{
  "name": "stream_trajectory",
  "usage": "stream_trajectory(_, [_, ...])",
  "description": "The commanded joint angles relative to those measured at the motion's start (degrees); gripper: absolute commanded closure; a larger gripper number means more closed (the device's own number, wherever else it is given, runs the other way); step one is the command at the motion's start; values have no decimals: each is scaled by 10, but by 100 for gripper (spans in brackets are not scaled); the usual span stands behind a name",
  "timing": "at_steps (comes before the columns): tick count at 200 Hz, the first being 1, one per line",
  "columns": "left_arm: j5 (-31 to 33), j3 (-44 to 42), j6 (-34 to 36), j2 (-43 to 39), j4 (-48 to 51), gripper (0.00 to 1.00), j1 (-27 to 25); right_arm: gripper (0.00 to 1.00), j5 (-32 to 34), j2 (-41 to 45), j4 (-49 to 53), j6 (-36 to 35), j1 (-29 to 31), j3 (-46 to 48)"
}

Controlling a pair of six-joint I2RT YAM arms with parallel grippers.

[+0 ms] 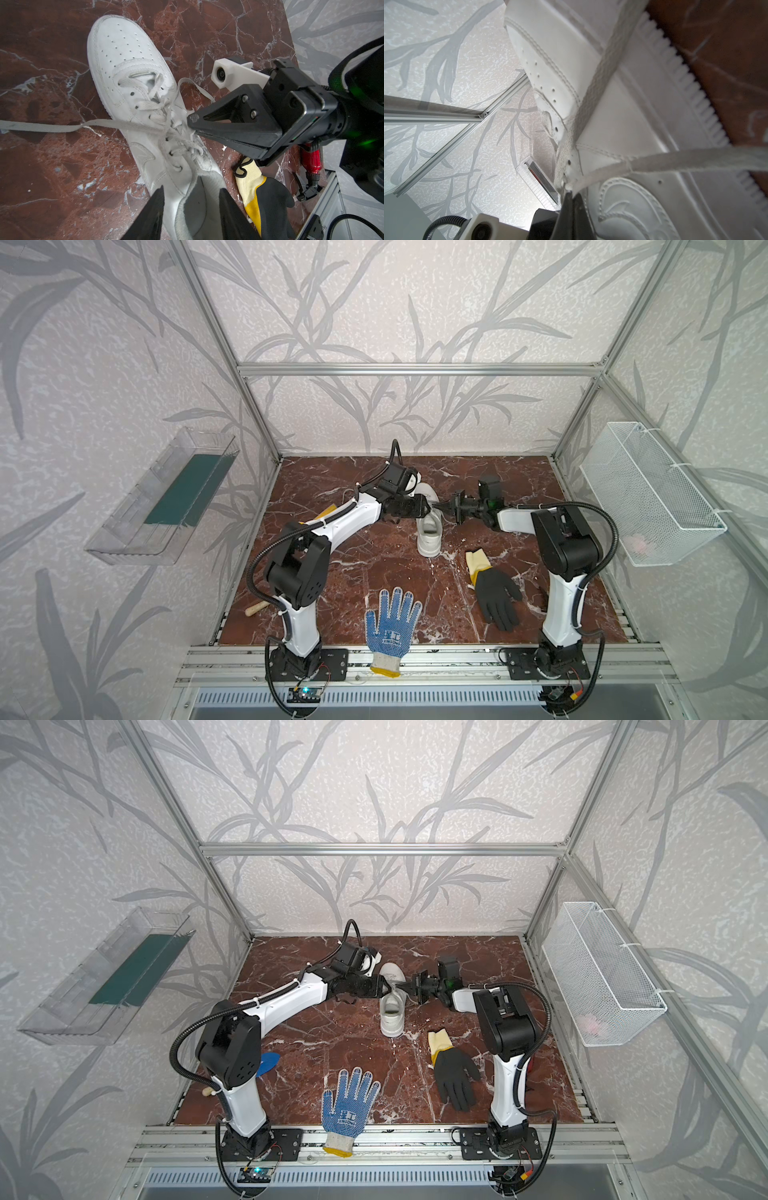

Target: Tie the shoes

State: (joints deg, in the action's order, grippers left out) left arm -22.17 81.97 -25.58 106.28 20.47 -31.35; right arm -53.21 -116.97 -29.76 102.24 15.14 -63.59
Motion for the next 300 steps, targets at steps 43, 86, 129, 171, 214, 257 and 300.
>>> stream_trajectory(43, [8, 15, -7, -8, -4, 54, -2, 100, -15, 20, -19, 3, 3, -10])
stream_trajectory(86, [5, 18, -7, -5, -5, 54, -3, 100, -15, 29, -3, -10, 6, -6])
stream_trajectory(129, [1, 20, -7, -6, -7, 55, -3, 100, -13, 34, 19, -26, 9, -13])
stream_trajectory(171, [3, 22, -6, -9, -13, 55, -3, 100, -14, 38, 34, -37, 12, -20])
stream_trajectory(214, [-5, 35, -5, 4, -11, 57, -3, 100, -12, 37, 61, -55, 15, -25])
stream_trajectory(257, [-10, 42, -5, 12, -9, 61, -3, 100, -13, 32, 47, -44, 18, -29])
stream_trajectory(300, [-13, 50, -5, 23, -7, 63, -2, 100, -16, 30, 35, -35, 19, -27])
